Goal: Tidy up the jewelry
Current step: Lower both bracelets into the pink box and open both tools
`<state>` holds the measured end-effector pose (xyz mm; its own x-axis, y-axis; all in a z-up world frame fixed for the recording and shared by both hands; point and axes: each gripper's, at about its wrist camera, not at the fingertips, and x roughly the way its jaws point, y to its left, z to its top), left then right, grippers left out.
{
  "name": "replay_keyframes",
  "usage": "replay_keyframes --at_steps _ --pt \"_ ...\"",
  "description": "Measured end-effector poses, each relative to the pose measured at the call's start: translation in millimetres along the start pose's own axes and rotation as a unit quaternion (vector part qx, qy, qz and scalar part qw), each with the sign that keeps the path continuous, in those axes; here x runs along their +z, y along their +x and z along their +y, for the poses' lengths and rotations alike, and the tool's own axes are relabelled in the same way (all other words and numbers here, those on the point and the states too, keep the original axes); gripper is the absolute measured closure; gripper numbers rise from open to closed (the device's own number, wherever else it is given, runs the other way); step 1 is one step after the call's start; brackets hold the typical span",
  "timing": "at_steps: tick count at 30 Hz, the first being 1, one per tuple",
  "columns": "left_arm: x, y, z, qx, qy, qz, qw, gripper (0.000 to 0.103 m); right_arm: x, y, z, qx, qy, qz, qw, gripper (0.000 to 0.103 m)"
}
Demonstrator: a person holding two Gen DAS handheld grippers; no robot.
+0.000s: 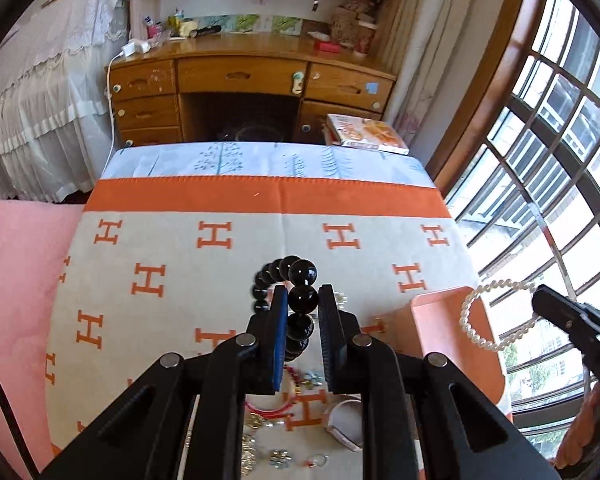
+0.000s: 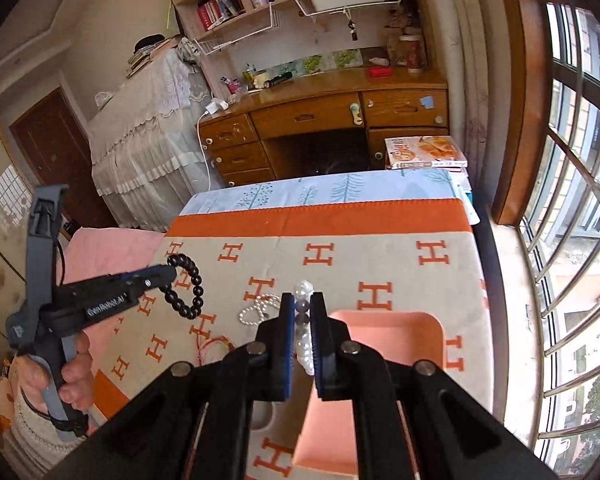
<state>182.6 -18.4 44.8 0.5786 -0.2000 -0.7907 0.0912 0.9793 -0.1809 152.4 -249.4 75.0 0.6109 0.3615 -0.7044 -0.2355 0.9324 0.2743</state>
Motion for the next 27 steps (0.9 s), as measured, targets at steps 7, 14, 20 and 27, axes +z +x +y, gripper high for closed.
replay_keyframes --at_steps 7,14,20,27 --pt "-10.1 9.0 -86.3 -0.054 0.062 0.008 0.9966 0.091 -57.0 16.6 -38.6 0.012 0.024 0.062 0.998 0.095" --pt "-32.3 49.9 -150.9 -0.075 0.105 0.05 0.9904 0.09 -95.7 42.2 -67.2 -0.017 0.075 0.101 0.992 0.094" --pt "-49.0 90.7 -165.7 -0.067 0.124 0.09 0.9859 0.09 -119.8 31.6 -80.2 -0.047 0.091 0.076 0.992 0.079" --pt "-55.4 93.8 -160.6 -0.028 0.111 0.062 0.9915 0.025 -130.5 12.3 -75.6 -0.038 0.091 0.045 0.994 0.076"
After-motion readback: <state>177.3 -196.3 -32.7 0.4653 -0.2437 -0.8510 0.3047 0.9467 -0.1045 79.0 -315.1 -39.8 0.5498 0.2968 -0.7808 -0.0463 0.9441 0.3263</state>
